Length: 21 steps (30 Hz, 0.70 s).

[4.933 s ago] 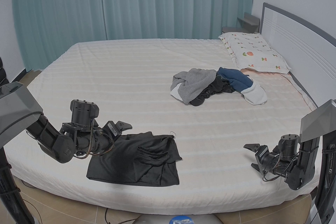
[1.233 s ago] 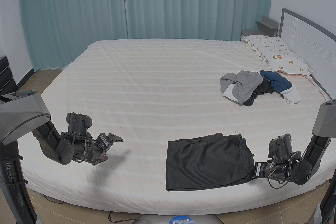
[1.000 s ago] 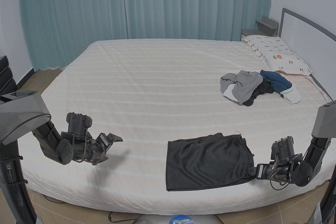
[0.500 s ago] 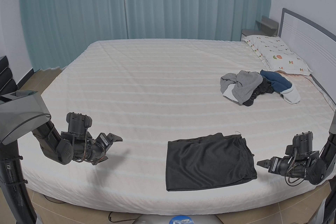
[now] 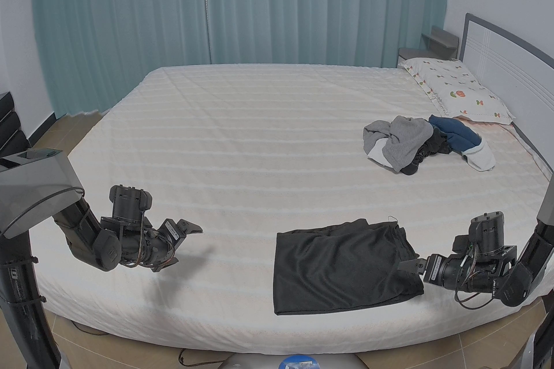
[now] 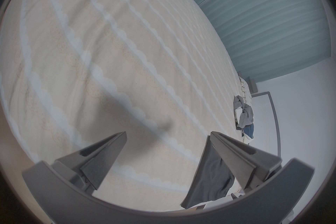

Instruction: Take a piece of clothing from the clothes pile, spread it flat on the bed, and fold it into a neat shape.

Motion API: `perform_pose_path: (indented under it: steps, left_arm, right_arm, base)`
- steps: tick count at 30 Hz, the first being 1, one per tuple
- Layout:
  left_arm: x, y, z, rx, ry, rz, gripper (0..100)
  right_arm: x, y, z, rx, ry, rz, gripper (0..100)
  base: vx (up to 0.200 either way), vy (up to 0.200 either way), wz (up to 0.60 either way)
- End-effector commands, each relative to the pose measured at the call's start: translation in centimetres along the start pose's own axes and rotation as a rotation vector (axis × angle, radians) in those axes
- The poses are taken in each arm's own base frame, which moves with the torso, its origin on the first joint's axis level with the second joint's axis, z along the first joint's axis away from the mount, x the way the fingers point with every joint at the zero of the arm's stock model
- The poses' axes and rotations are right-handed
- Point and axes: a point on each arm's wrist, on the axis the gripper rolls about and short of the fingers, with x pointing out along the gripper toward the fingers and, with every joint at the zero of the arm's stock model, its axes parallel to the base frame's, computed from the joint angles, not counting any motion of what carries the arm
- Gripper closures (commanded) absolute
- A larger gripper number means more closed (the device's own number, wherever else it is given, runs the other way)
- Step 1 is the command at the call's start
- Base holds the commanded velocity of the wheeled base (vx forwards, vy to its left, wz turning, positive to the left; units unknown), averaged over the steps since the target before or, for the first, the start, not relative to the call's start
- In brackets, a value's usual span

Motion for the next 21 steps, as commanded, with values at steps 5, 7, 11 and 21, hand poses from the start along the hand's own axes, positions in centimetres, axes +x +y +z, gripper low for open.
perform_pose_path:
  steps: [5,7,11,21]
  left_arm:
    - [0.1,0.1,0.0,-0.002,0.002,0.003,0]
    - [0.1,0.1,0.0,-0.002,0.002,0.004,0]
    - [0.1,0.1,0.0,-0.002,0.002,0.003,0]
    - [0.1,0.1,0.0,-0.002,0.002,0.003,0]
  right_arm:
    - [1.5,-0.2,-0.9,-0.072,0.08,0.017,0]
    - [1.8,-0.4,-1.1,-0.081,0.094,0.011,0]
    - [2.6,-0.8,-1.4,-0.114,0.104,0.006,0]
    - [3.9,-1.6,-2.0,-0.121,0.097,0.002,100]
  base:
    - [0.0,0.0,0.0]
    - [0.0,0.0,0.0]
    - [0.0,0.0,0.0]
    - [0.0,0.0,0.0]
